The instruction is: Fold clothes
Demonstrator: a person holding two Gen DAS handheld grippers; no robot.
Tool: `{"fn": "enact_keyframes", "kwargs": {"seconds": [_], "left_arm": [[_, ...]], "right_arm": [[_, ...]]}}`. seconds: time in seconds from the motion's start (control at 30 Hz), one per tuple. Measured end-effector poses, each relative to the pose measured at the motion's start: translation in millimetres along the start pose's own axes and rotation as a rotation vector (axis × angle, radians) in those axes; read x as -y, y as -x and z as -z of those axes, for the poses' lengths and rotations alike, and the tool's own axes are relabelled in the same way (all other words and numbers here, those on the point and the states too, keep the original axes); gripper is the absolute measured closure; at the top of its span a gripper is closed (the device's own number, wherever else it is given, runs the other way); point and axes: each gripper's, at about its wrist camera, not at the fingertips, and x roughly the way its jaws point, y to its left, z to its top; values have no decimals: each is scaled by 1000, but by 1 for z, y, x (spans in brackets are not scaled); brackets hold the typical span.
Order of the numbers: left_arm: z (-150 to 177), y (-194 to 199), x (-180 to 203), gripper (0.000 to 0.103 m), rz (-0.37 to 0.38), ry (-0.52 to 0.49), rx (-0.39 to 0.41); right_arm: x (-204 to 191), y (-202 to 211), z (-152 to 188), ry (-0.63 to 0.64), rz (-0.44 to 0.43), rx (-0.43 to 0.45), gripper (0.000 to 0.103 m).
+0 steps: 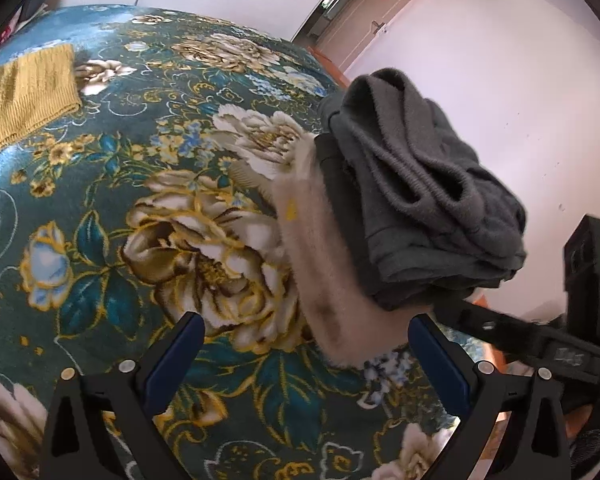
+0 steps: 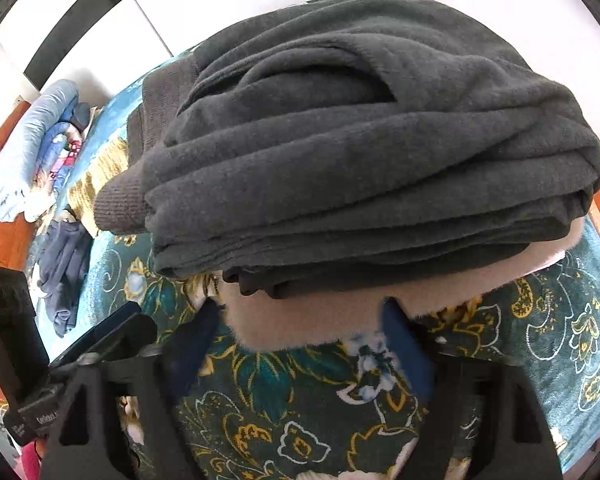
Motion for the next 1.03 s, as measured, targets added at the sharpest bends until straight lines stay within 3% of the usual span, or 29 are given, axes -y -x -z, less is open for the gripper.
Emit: {"fn": "enact_keyframes", "kwargs": {"seconds": [0.2,0.43,0.83,1.03], "left_arm": [[-3,1,-6,0,-24,3,13],[-5,3,-11,0,-36,3,44],[6,-3,3,0,-14,-75,36],[7,-1,-1,0,-25,-44,65]], "right_arm": [[-8,-8,1,-19,27,-4,5],[-17,-14,-4,4,122,25,4],[-29,-15,-7,18,196,36,4],[-32,-13,-9,22,231,57,4]]}}
